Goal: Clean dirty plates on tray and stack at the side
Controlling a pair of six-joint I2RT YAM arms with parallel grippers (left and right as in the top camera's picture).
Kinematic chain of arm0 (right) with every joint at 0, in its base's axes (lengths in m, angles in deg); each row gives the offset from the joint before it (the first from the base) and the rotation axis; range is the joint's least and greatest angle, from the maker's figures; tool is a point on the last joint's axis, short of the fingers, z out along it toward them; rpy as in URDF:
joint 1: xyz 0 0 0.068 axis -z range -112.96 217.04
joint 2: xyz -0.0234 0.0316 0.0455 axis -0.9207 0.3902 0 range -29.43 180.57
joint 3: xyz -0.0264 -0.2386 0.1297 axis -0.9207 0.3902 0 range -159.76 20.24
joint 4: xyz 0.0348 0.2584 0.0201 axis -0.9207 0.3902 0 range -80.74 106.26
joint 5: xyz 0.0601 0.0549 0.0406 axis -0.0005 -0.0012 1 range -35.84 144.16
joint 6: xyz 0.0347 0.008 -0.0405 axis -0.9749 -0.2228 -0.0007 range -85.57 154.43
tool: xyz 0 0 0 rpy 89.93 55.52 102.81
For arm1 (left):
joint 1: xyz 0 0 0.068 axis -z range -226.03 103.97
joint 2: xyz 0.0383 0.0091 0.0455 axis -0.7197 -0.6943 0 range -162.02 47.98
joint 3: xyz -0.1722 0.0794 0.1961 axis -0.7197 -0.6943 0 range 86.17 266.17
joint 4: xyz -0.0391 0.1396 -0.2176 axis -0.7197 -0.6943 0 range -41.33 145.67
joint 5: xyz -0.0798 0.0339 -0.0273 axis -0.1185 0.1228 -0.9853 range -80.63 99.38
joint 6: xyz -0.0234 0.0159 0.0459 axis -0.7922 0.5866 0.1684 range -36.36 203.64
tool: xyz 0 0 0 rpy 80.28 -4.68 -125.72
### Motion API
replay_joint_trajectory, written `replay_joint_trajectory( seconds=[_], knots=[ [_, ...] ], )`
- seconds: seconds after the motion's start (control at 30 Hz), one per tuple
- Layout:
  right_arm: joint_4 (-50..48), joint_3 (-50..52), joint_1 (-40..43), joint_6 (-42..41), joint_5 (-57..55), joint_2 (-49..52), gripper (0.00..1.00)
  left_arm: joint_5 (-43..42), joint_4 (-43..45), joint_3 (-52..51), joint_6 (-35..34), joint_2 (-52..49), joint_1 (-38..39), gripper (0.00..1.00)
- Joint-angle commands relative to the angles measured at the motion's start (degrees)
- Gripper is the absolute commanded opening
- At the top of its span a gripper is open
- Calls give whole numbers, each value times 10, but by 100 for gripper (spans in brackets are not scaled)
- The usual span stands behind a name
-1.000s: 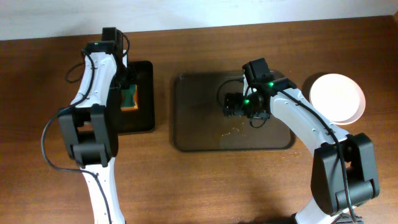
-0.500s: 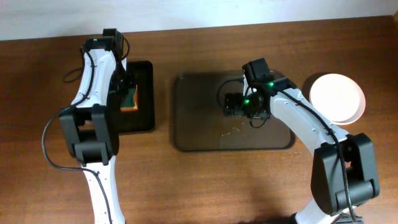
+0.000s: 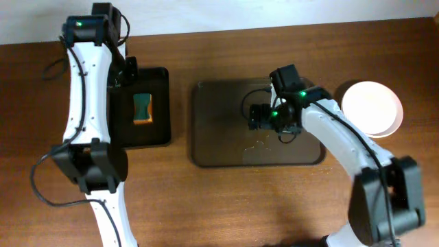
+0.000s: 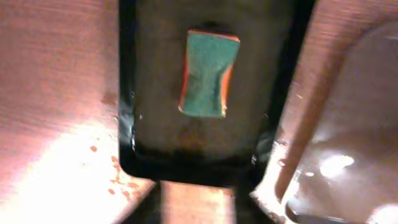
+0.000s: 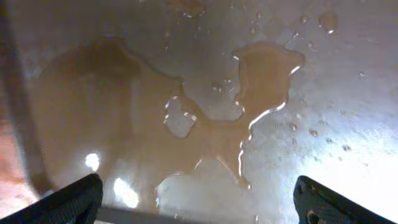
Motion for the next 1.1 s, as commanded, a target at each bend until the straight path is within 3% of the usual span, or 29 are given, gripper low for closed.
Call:
replay_joint_trajectory(
  seconds=[0.0,0.07,0.17,0.3,0.37,0.43,0.53,0.6,0.67,1.07],
  knots=[
    [33,3,-3,1,-5,-109,98,-103,-5,7,40,11,3,100],
    [86,3,-36,-5,-62,-180,98,-176,-5,7,57,23,3,100],
    [203,3,-160,-92,-239,-257,98,-172,-5,-6,68,95,3,100],
    [180,2,-303,-86,-292,-290,98,-146,11,-122,66,270,17,100],
    [170,-5,-297,-68,-290,-310,98,-141,60,-191,62,352,33,100],
    [180,-25,-289,-30,-289,-355,99,-80,145,-314,21,462,59,100],
    [175,-30,-289,38,-303,-445,98,-74,282,-529,8,597,84,100],
    [186,-30,-289,38,-352,-505,98,-74,380,-663,-38,675,84,100],
    [190,-30,-289,38,-365,-537,98,-74,405,-701,-39,694,84,100],
    [190,-30,-289,38,-365,-541,99,-74,404,-701,-38,688,84,100]
  ],
)
